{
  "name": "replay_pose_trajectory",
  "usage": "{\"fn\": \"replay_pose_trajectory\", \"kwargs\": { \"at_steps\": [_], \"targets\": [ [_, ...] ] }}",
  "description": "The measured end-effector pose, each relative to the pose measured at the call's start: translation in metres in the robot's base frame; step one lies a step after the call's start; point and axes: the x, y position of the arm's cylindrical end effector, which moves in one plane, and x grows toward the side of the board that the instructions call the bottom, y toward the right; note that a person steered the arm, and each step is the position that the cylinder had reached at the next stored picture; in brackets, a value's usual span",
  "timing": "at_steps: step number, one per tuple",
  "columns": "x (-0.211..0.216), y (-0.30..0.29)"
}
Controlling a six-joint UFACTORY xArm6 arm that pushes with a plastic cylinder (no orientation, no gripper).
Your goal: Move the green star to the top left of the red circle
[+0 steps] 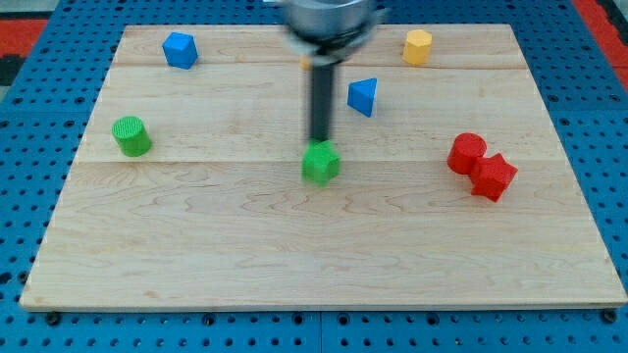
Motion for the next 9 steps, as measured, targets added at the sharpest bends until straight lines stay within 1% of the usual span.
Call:
{"fn": "replay_pose_trajectory", "kwargs": {
  "at_steps": [1, 2, 3, 4, 5, 6, 7, 8, 9],
  "targets": [
    [0.044, -0.062],
    [0.069, -0.017],
    [0.083, 0.01],
    [0.115, 0.0],
    [0.077, 0.024],
    [0.035, 0.07],
    [0.007, 0.124],
    [-0.011, 0.125],
    [0.006, 0.125]
  ]
}}
